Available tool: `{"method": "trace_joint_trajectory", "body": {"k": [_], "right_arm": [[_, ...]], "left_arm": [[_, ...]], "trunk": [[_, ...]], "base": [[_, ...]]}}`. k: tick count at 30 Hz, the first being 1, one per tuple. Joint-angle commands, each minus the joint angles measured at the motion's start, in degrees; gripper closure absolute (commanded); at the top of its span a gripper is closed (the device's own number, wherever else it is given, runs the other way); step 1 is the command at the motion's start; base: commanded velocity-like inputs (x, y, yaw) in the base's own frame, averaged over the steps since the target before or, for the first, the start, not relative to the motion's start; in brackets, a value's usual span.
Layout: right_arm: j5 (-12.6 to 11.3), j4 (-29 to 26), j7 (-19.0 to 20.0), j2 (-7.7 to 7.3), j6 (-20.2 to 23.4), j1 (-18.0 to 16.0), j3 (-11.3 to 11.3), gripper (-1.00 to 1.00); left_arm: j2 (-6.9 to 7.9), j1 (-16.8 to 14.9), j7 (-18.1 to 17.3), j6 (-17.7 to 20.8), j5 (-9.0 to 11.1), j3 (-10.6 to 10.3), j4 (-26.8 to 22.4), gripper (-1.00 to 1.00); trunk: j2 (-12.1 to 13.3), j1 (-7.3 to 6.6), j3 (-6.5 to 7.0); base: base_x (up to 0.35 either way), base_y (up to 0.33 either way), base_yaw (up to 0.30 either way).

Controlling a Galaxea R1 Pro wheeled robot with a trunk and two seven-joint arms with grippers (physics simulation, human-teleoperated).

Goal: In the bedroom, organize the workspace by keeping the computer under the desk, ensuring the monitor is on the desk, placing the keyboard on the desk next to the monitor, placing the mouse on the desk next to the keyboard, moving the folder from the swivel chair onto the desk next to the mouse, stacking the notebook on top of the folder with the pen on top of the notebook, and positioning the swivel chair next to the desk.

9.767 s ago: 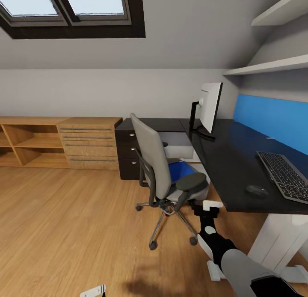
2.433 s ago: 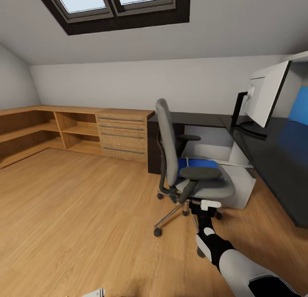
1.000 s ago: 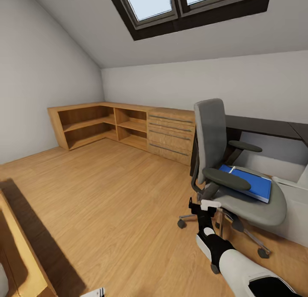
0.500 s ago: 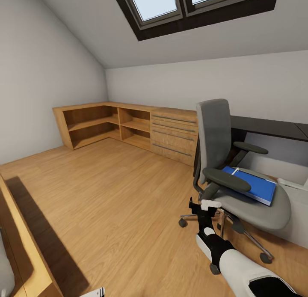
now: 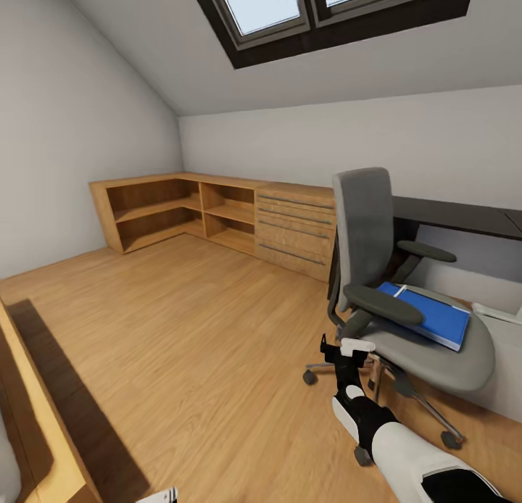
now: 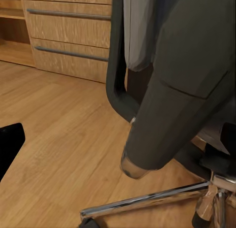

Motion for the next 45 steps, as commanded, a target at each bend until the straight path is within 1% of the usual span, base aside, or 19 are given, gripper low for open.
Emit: {"method": "trace_joint_trajectory", "body": {"k": [1, 12, 19, 26, 45], "right_arm": [[-0.57, 0.03, -0.24, -0.02, -0.22, -0.05, 0.49, -1.0], [-0.58, 0.0, -0.24, -0.02, -0.22, -0.05, 0.49, -1.0], [-0.55, -0.01, -0.24, -0.02, -0.22, -0.05, 0.49, -1.0], [-0.52, 0.04, -0.24, -0.02, -0.22, -0.05, 0.49, -1.0], [-0.58, 0.08, -0.24, -0.02, -0.22, -0.05, 0.49, -1.0]], "left_arm": [[-0.01, -0.02, 0.06, -0.25, 0.46, -0.03, 0.19, -1.0], [-0.01, -0.02, 0.05, -0.26, 0.46, -0.22, 1.33, -1.0], [-0.01, -0.02, 0.08, -0.29, 0.44, -0.2, 1.37, -1.0], [-0.01, -0.02, 0.08, -1.28, 0.46, -0.19, 1.43, -1.0], [-0.01, -0.02, 0.07, -1.49, 0.46, -0.19, 1.46, -1.0]], "trunk": [[-0.02, 0.0, -0.05], [-0.02, 0.0, -0.1], [-0.02, 0.0, -0.41], [-0.02, 0.0, -0.53], [-0.02, 0.0, -0.42]], "base": [[0.058, 0.0, 0.0], [0.012, 0.0, 0.003], [0.001, 0.0, 0.124], [-0.019, 0.0, 0.052], [-0.229, 0.0, -0.008]]}}
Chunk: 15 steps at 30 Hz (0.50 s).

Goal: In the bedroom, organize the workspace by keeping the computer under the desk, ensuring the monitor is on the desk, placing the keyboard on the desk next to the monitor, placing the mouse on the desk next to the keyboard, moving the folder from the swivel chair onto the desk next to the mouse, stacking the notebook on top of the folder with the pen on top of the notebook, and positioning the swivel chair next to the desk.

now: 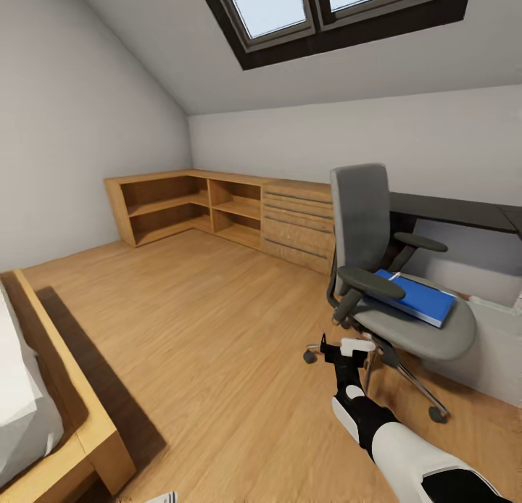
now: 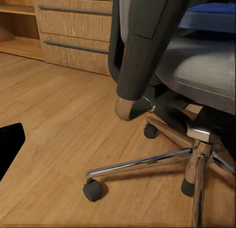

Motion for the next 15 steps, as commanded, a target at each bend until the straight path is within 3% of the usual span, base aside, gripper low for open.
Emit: {"method": "trace_joint_trajectory", "body": {"k": [1, 15], "right_arm": [[-0.59, 0.05, -0.23, -0.02, -0.22, -0.05, 0.49, -1.0], [-0.59, 0.16, -0.23, 0.01, -0.22, -0.05, 0.49, -1.0]], "left_arm": [[-0.01, -0.02, 0.07, -0.24, 0.47, -0.03, 0.03, -1.0], [-0.01, -0.02, 0.04, -0.33, 0.46, -0.12, 0.26, -1.0]], "trunk": [[-0.02, -0.03, 0.0], [-0.02, -0.03, 0.82]], "base": [[-0.143, 0.0, -0.103], [-0.037, 0.0, -0.17]]}}
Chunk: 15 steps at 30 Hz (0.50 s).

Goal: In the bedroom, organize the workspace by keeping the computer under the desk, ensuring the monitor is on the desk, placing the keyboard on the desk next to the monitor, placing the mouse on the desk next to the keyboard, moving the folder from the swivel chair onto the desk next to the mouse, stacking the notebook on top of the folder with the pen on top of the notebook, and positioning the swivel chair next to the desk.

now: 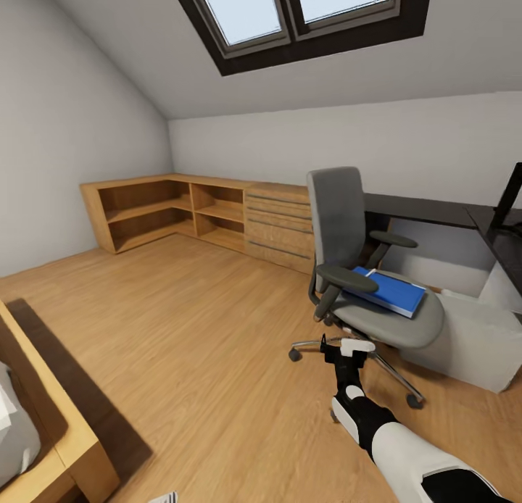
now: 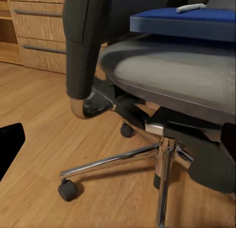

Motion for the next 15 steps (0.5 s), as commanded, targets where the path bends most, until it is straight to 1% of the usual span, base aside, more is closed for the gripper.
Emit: {"method": "trace_joint_trajectory", "body": {"k": [1, 7, 11, 15], "right_arm": [[-0.59, 0.08, -0.23, 0.0, -0.22, -0.05, 0.48, -1.0], [-0.65, 0.99, -0.23, 0.0, -0.2, -0.05, 0.45, -1.0], [-0.73, 3.17, -0.23, 0.02, -0.39, -0.05, 0.45, -1.0], [-0.89, 5.45, -0.27, 0.01, -1.97, -0.05, 0.41, -1.0]], "left_arm": [[-0.01, -0.01, 0.08, -0.26, 0.48, -0.04, 0.0, -1.0], [0.03, -0.01, 0.07, -0.82, 0.49, -0.04, 0.01, -1.0], [0.05, -0.01, 0.07, -1.08, 0.46, -0.04, 0.01, -1.0], [0.03, -0.01, 0.07, -1.17, 0.46, -0.04, 0.01, -1.0]], "trunk": [[-0.02, -0.01, 0.0], [-0.02, -0.01, 0.31], [-0.02, -0.01, 0.52], [-0.02, -0.01, 0.7]], "base": [[-0.004, 0.0, -0.206], [-0.002, 0.0, -0.21], [0.0, 0.0, -0.213], [0.0, 0.0, -0.22]]}}
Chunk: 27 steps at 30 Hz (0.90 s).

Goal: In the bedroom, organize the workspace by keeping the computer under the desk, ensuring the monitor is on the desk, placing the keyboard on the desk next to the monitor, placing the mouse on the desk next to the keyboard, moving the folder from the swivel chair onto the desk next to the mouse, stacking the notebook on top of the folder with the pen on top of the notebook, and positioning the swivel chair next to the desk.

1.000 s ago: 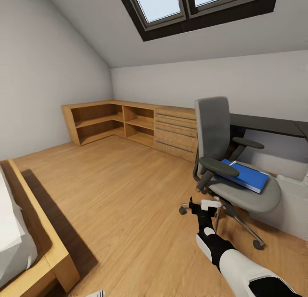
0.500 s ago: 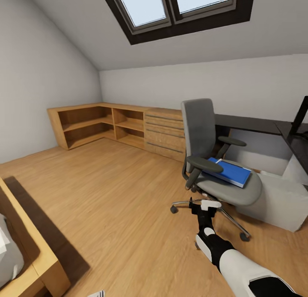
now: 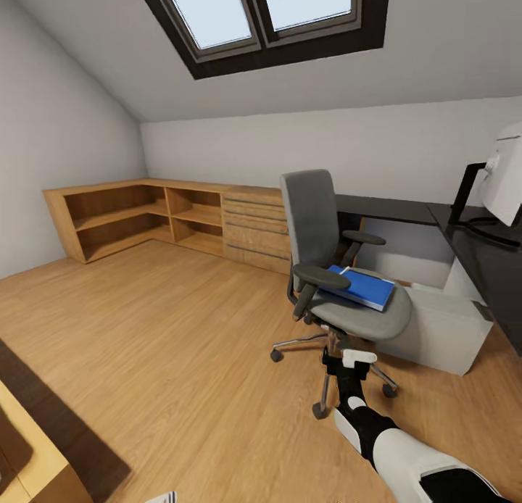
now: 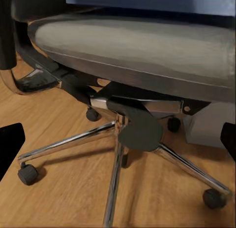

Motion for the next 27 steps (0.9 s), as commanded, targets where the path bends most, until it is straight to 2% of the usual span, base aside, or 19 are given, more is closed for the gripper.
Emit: {"method": "trace_joint_trajectory", "body": {"k": [1, 8, 16, 27], "right_arm": [[-0.64, 0.36, -0.2, -0.01, -0.52, -0.05, 0.48, -1.0], [-2.2, 3.57, -0.23, -0.38, -1.74, 0.0, 0.41, -1.0], [-6.64, 6.52, -0.14, -0.87, -3.27, 0.03, 0.52, -1.0], [-7.62, 7.13, -0.13, -0.87, -3.75, 0.07, 0.52, -1.0]], "left_arm": [[-0.01, -0.01, 0.07, -0.25, 0.48, -0.04, 0.0, -1.0], [-0.03, -0.01, 0.07, -0.25, 0.49, -0.04, 0.0, -1.0], [-0.03, -0.01, 0.07, -0.23, 0.5, -0.04, 0.0, -1.0], [-0.03, -0.01, 0.09, -0.24, 0.5, -0.03, 0.14, -1.0]], "trunk": [[-0.02, -0.01, -0.01], [-0.02, -0.01, 0.27], [-0.02, -0.01, 0.49], [-0.02, -0.01, 0.53]], "base": [[0.0, 0.0, -0.226], [0.0, 0.0, -0.232], [0.0, 0.0, -0.243], [0.0, 0.0, -0.202]]}}
